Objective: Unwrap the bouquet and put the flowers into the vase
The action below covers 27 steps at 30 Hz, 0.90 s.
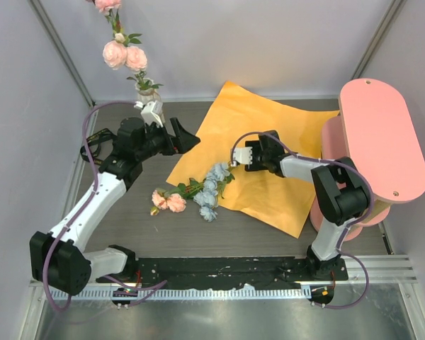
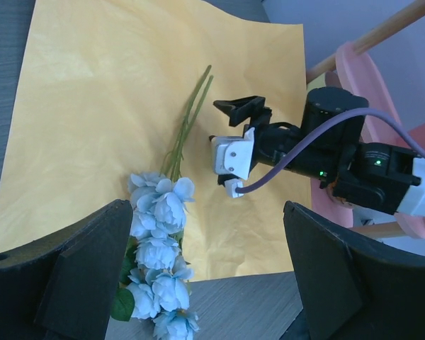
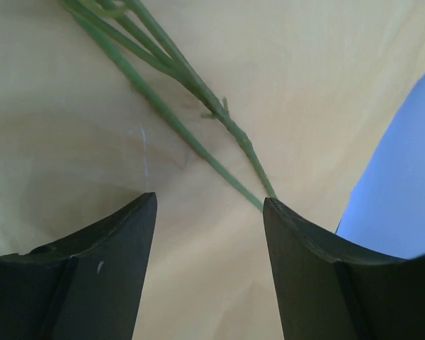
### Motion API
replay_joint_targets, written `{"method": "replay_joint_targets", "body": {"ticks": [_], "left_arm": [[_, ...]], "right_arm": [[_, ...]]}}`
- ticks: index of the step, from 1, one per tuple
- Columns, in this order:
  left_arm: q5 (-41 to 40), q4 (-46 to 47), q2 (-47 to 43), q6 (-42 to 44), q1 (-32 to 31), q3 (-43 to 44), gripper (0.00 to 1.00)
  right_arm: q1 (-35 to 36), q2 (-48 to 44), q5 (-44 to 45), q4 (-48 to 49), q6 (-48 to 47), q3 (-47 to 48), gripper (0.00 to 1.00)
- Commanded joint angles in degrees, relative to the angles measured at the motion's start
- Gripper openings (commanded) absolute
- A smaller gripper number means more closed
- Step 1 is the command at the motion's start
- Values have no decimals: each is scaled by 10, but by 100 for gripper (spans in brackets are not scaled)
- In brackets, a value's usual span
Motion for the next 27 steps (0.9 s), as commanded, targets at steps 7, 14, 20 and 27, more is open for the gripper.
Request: {"method": "replay_joint_targets", "body": {"ticks": [7, 14, 20, 27], "left_arm": [[57, 73, -12, -54, 42, -17, 92], [81, 110, -3, -87, 59, -30, 91], [78, 108, -1, -84, 60, -32, 91], [78, 107, 4, -81, 60, -31, 91]], "right_arm": [[9, 43, -36, 72, -148, 32, 63], [11, 38, -44, 41, -165, 55, 63], [16, 68, -48, 29, -175, 80, 61], [19, 85, -50, 14, -181, 95, 60]]}}
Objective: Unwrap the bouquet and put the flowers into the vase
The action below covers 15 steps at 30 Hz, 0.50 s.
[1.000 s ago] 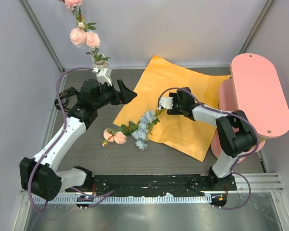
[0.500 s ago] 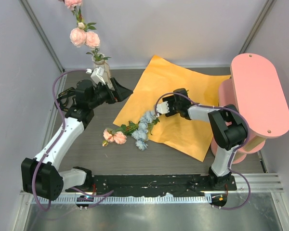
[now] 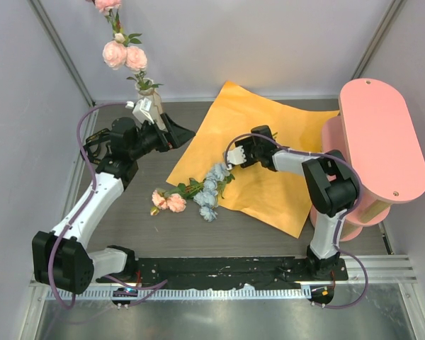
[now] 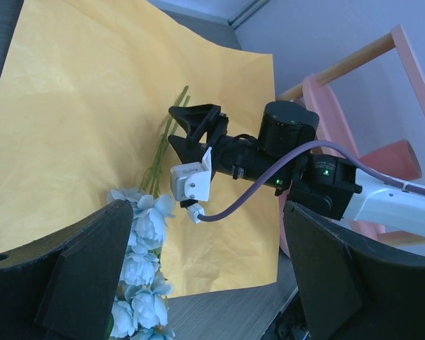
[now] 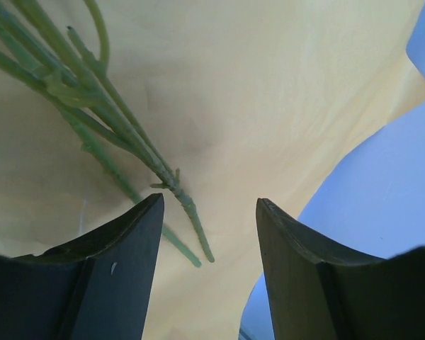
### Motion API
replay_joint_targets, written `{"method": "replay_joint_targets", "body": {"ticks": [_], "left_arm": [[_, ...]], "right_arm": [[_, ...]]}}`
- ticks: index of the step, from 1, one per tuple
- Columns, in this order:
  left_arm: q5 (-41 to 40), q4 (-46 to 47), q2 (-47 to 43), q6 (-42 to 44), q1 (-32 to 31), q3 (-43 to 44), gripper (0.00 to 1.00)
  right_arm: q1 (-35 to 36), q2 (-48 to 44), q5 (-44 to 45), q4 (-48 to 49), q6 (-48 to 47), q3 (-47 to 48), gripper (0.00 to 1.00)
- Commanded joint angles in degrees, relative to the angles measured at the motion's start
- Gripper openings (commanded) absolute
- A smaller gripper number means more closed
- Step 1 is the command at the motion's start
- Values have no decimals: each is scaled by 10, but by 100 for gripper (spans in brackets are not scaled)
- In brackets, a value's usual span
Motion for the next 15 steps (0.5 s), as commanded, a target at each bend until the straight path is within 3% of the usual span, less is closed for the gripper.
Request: {"method": "replay_joint_targets", "body": {"ticks": [1, 15], "left_arm": [[13, 26, 2, -1, 3, -1, 91], [15, 29, 8, -4, 4, -4, 91]], "right_arm": [[4, 12, -9, -11, -13, 27, 60], [21, 62, 7, 17, -34, 42, 56]]}}
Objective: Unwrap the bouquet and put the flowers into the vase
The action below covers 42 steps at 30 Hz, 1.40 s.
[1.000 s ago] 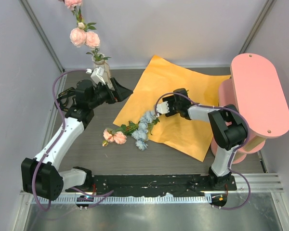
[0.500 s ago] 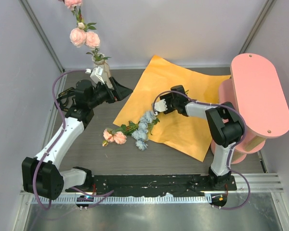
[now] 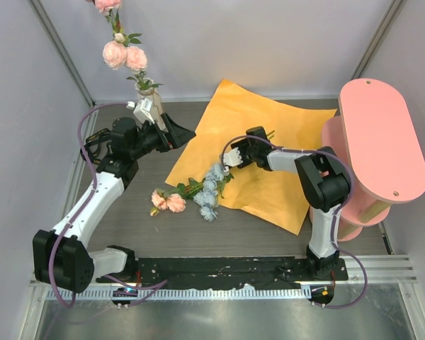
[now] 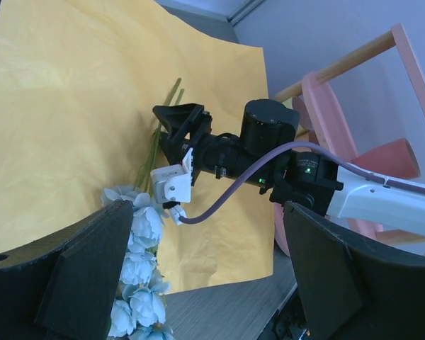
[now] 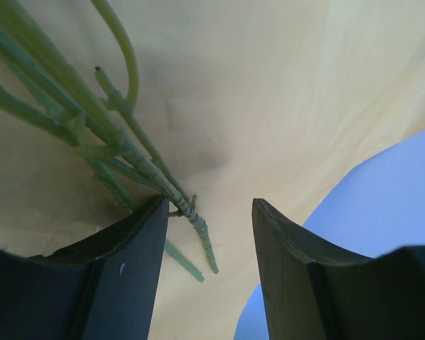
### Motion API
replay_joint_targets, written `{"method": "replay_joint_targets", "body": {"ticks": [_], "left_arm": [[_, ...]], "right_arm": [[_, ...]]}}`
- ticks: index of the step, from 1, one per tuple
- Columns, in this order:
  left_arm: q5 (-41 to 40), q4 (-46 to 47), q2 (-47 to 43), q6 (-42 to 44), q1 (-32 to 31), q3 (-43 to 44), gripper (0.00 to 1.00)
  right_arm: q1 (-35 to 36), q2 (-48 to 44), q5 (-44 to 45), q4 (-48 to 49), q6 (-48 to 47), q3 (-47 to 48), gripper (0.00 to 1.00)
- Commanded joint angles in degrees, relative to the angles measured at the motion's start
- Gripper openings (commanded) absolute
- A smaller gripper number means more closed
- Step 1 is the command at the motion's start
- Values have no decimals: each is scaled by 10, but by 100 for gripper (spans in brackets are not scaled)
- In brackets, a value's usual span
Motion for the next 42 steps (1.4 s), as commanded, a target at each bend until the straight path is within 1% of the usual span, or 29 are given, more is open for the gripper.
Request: {"method": "replay_joint_targets", "body": {"ticks": [1, 3, 4, 5, 6, 7, 12, 15, 18, 20, 21, 22, 24, 25, 26, 27, 28, 29, 30, 31, 32, 33, 35, 36, 38, 39, 40, 41, 42], "left_arm": [[12, 29, 5, -1, 4, -3, 91], [14, 30, 6, -3, 4, -3, 91], [14, 30, 6, -3, 4, -3, 91], [14, 30, 6, -3, 4, -3, 91], [14, 30, 6, -3, 4, -3, 91], [13, 30, 7, -2, 4, -4, 91], [13, 30, 13, -3, 3, -4, 91], [11, 30, 13, -2, 3, -4, 91], [8, 23, 13, 4, 4, -1, 91], [4, 19, 6, 10, 5, 0, 91], [1, 15, 4, 13, 6, 0, 91], [-10, 12, 0, 20, 7, 0, 91], [-19, 2, -8, 29, 7, 2, 91], [-29, 0, -10, 32, 7, 2, 91], [-33, -2, -15, 39, 7, 2, 91], [-38, -8, -19, 42, 7, 4, 91], [-46, -11, -22, 45, 7, 4, 91], [-50, -17, -26, 53, 7, 5, 91], [-55, -20, -28, 56, 7, 7, 91], [-57, -21, -30, 61, 7, 7, 91], [-64, -26, -31, 66, 7, 7, 91], [-67, -28, -33, 69, 7, 9, 91], [-72, -30, -35, 72, 7, 10, 91], [-72, -30, -37, 74, 7, 10, 91], [-72, -29, -41, 74, 7, 7, 91], [-72, -25, -46, 74, 7, 5, 91], [-72, -22, -49, 73, 7, 2, 91], [-69, -8, -52, 71, 7, -5, 91], [-65, 2, -58, 66, 7, -9, 91]], "right_arm": [[11, 21, 3, 7, -15, 28, 55], [15, 29, 7, 0, -21, 36, 48], [17, 31, 10, -10, -23, 43, 37], [18, 30, 11, -9, -24, 45, 22], [19, 28, 13, -3, -27, 43, 12], [22, 25, 16, 10, -34, 36, 8], [28, -5, 38, 26, -47, 35, 2], [30, -26, 46, 72, -57, 24, 1], [38, -40, 88, 122, -67, 3, 1], [43, -44, 111, 235, -63, -22, 1], [46, -43, 120, 320, -62, -45, 1], [48, -39, 150, 349, -61, -50, 1], [55, -35, 182, 413, -22, -47, 1], [59, -31, 219, 434, -3, -45, 1], [65, -28, 235, 456, 48, -40, 1], [69, -29, 254, 477, 76, -35, 1], [73, -30, 271, 470, 106, -28, 1], [77, -42, 305, 455, 147, -11, 1], [85, -51, 315, 393, 230, 1, 1], [88, -66, 319, 345, 293, 15, 1], [88, -92, 310, 294, 354, 48, 1], [85, -105, 305, 214, 480, 64, 1], [81, -128, 296, 158, 576, 100, 1], [81, -134, 283, 116, 654, 108, 1], [80, -155, 260, 70, 718, 118, 1], [77, -163, 245, 64, 753, 117, 1], [70, -172, 232, 56, 838, 116, 1], [62, -182, 205, 41, 884, 112, 1], [51, -202, 145, 41, 924, 108, 1]]}}
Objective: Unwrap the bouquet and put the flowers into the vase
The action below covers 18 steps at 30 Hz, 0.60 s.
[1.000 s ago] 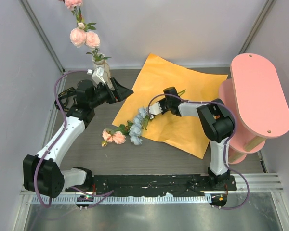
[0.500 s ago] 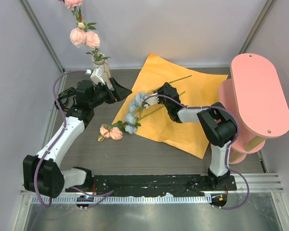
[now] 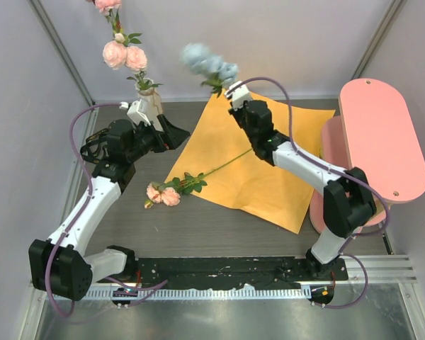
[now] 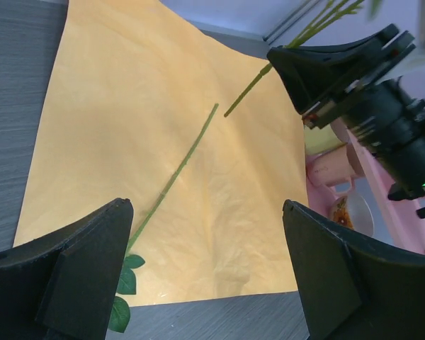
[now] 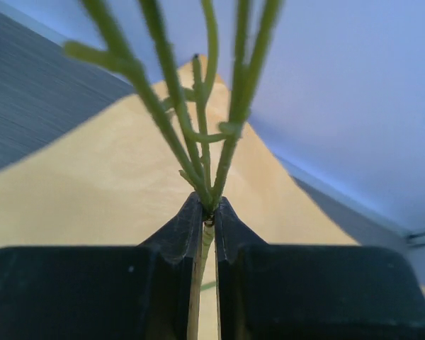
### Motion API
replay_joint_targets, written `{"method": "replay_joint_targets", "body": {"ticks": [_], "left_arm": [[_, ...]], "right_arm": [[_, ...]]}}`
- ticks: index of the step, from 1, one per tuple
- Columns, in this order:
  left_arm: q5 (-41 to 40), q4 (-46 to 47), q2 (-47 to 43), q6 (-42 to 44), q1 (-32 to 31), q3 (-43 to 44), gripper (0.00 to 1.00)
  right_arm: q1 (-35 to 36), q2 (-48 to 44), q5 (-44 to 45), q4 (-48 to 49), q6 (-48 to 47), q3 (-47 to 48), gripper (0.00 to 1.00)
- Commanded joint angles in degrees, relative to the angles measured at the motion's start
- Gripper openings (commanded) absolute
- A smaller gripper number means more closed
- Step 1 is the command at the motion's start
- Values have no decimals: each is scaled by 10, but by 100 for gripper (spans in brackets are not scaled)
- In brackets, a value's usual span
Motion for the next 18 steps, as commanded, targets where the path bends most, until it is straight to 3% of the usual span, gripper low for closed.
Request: {"method": "replay_joint_targets", "body": {"ticks": [1, 4, 8, 12, 13, 18], "left_arm": [[3, 45, -31, 3, 4, -11, 91], [42, 92, -23, -15, 4, -24, 91], [132, 172, 12, -56, 2, -24, 85], [243, 252, 55, -109, -5, -17, 82], [258, 277, 72, -130, -8, -11, 80], [327, 373, 117, -203, -25, -6, 72]], "right_arm": [[-47, -70, -143, -59, 398, 7, 1], [-89, -95, -296, -27, 569, -17, 1], [-107, -100, -417, -4, 688, -31, 1], [-130, -101, -544, -13, 726, -40, 1], [-135, -104, -609, -4, 730, -54, 1], [-145, -124, -745, 15, 701, -91, 1]]}}
